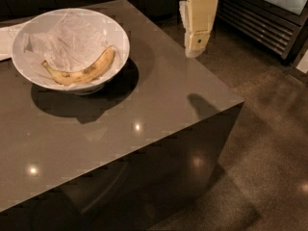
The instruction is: Pick banana from white bowl
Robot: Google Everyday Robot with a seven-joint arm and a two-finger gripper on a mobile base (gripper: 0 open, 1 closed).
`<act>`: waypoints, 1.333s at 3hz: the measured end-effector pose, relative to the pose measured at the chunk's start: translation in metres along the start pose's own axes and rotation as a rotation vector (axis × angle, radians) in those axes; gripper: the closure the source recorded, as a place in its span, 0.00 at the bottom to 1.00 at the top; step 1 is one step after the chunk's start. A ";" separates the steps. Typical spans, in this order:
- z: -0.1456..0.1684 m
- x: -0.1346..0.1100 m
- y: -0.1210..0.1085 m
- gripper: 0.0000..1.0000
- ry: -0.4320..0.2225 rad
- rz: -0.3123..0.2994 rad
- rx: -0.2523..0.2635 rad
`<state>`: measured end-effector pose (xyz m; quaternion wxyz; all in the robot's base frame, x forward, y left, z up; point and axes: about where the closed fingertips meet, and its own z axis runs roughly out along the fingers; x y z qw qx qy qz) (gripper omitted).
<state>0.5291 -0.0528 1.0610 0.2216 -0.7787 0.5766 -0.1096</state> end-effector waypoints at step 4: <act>0.057 -0.055 -0.079 0.00 -0.105 -0.122 -0.046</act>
Offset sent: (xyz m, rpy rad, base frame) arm 0.0752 0.0702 0.0013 0.0079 0.0704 0.1468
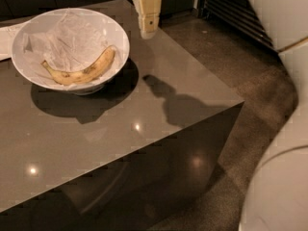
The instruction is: Pick banana from white bowl
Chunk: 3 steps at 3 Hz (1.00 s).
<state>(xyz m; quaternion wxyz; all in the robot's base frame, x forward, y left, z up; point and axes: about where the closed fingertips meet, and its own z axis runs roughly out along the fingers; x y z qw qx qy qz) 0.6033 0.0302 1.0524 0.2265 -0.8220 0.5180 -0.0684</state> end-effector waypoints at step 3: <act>0.030 -0.024 -0.032 0.18 -0.049 -0.082 0.008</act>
Offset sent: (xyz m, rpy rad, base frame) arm 0.0221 0.0400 -0.0063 0.0083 0.0069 0.1064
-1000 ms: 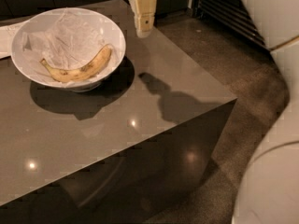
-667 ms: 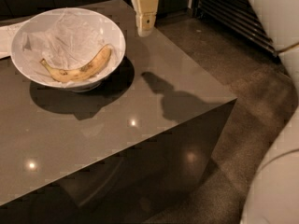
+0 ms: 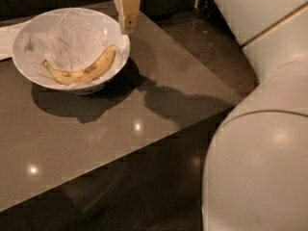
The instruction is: Pick banana from white bowl
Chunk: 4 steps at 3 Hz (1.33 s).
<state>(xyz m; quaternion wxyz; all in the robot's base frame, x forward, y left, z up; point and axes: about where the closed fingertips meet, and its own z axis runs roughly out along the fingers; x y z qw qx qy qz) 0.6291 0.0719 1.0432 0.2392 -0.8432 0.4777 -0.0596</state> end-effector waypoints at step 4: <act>0.074 -0.026 -0.019 0.47 -0.071 -0.055 -0.118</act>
Offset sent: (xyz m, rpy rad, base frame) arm 0.0101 0.0271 -0.0428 -0.1000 0.1513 0.0842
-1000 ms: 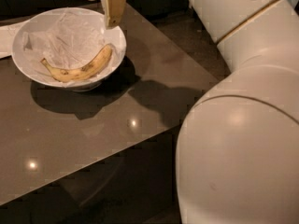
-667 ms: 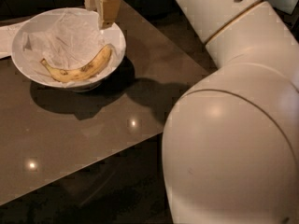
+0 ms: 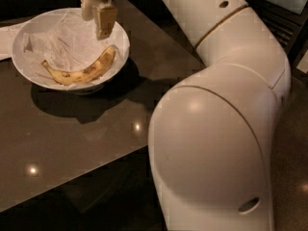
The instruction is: Pick banana from white bowl
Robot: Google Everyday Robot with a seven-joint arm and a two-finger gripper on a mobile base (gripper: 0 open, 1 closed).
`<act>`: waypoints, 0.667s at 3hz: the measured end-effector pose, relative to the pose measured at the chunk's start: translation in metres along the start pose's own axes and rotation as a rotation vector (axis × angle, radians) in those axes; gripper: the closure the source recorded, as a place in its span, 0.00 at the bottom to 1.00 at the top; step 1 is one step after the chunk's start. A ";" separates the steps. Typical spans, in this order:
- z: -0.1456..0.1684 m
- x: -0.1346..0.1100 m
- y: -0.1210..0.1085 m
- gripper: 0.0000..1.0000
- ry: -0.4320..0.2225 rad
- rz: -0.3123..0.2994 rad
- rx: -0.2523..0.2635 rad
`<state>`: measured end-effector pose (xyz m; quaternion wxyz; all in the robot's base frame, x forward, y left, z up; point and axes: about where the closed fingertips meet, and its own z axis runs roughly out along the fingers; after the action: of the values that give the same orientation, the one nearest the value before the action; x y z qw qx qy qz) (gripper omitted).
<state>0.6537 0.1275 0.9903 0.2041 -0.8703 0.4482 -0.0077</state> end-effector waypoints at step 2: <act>0.024 -0.016 -0.002 0.38 -0.027 -0.021 -0.045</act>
Offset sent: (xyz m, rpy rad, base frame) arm -0.0271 0.0117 -0.0303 -0.1075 0.1404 0.0731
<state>0.6509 0.1494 0.9720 0.1906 -0.8793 0.4363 0.0119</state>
